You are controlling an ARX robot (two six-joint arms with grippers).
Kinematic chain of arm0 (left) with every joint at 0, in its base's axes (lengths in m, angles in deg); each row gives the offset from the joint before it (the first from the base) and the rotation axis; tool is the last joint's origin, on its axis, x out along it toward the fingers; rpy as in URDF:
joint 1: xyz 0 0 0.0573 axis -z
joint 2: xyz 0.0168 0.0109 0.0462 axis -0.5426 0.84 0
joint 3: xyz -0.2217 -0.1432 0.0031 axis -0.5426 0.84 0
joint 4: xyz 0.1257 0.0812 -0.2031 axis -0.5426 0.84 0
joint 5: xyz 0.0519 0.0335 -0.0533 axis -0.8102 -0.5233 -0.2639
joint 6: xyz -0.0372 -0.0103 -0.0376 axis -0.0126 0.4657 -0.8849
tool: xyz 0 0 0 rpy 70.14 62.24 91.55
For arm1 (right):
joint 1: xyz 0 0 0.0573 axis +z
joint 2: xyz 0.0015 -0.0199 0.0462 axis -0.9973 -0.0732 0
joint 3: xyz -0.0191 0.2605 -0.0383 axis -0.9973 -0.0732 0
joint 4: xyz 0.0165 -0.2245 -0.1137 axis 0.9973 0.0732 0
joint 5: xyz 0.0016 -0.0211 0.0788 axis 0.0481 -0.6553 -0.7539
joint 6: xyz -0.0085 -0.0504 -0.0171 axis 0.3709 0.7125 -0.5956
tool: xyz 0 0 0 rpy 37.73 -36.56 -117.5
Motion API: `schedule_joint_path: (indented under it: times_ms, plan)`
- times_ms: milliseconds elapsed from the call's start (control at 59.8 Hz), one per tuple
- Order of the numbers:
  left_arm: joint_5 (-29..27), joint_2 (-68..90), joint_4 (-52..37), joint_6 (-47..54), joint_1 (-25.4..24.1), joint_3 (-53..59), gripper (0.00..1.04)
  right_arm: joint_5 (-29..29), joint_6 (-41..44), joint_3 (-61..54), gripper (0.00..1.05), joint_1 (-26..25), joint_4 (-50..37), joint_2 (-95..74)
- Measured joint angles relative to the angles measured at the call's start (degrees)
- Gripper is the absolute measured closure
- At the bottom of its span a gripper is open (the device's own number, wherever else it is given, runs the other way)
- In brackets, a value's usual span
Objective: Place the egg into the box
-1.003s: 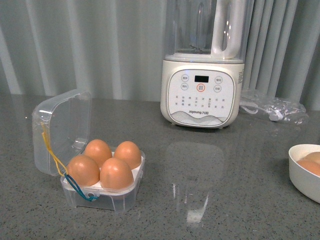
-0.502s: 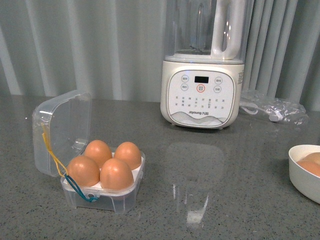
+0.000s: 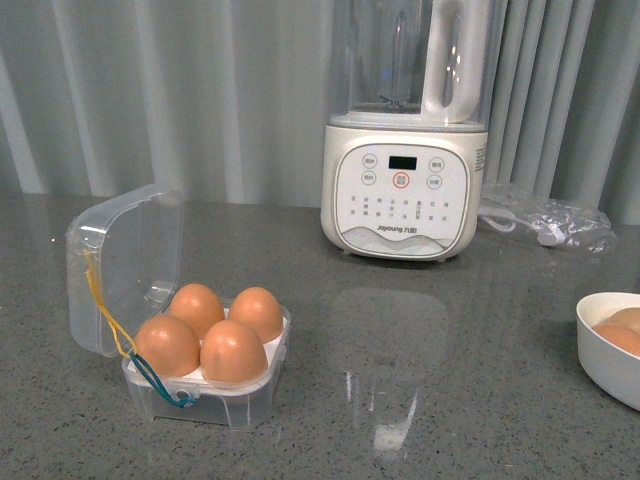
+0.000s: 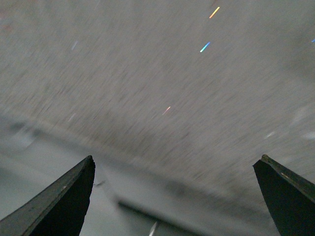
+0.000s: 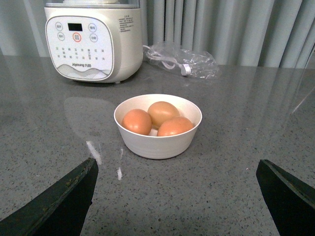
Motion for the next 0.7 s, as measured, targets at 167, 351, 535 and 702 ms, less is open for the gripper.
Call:
schedule_joint_path:
  times_ms: [167, 351, 535, 702]
  plan:
    - [-13.77, 3.58, 2.60, -3.54, 3.85, -1.53, 0.07, 0.04, 0.00, 0.00, 0.07, 0.00, 0.04, 0.00]
    - [-9.75, 4.81, -2.99, -2.67, 0.55, -3.63, 0.07, -0.04, 0.00, 0.00, 0.07, 0.00, 0.04, 0.00]
    - [0.76, 13.68, -14.43, 0.92, -8.11, -8.81, 0.07, -0.02, 0.00, 0.00, 0.07, 0.00, 0.04, 0.00]
    - [11.21, 28.74, -27.36, 3.85, -13.33, -17.20, 0.07, -0.02, 0.00, 0.00, 0.07, 0.00, 0.04, 0.02]
